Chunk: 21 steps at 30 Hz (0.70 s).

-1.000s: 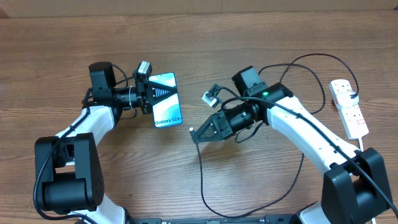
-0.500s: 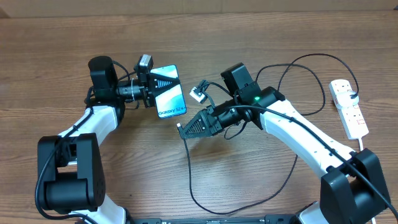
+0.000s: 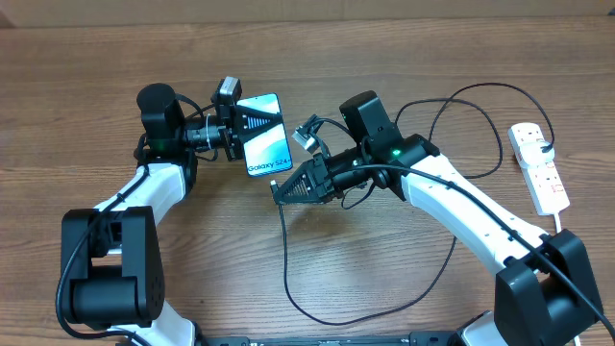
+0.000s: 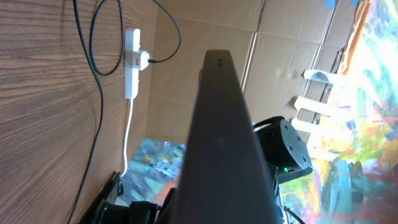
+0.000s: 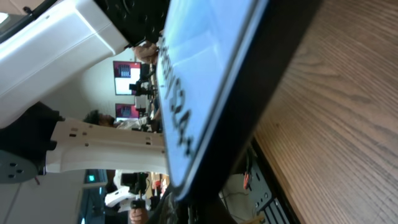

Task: Plug charger to phone and switch on socket

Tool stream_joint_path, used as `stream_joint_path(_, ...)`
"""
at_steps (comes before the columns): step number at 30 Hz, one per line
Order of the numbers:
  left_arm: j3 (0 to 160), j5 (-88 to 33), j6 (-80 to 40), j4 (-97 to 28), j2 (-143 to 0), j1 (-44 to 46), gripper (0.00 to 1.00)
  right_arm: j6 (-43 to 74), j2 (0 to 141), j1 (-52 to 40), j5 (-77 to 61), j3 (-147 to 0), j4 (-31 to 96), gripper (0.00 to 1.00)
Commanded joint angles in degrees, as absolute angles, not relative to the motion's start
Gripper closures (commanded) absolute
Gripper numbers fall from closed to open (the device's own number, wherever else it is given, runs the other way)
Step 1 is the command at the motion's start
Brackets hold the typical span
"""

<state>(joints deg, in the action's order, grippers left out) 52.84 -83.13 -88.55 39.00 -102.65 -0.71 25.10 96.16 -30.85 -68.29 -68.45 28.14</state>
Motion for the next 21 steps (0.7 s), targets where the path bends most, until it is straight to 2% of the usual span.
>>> stream_joint_path(1,52.99,-83.99,-90.00,39.51,-100.79,-0.23,0.96,25.78,95.74,-31.16,-66.87,-68.58,26.92,0.96)
stream_joint_path(6,52.99,-84.01,-89.78,40.73,-100.79,-0.23,0.96,29.50,95.74,-31.16,-66.92,-68.58,23.27,0.96)
stream_joint_path(13,52.99,-83.83,-89.84,48.84,-100.79,-0.36,0.96,30.24,95.74,-31.16,-67.81,-68.58,23.40,0.96)
stream_joint_path(21,52.99,-83.46,-89.84,48.90,-100.82,-0.43,0.96,30.24,95.74,-31.16,-70.91,-68.58,23.38,0.96)
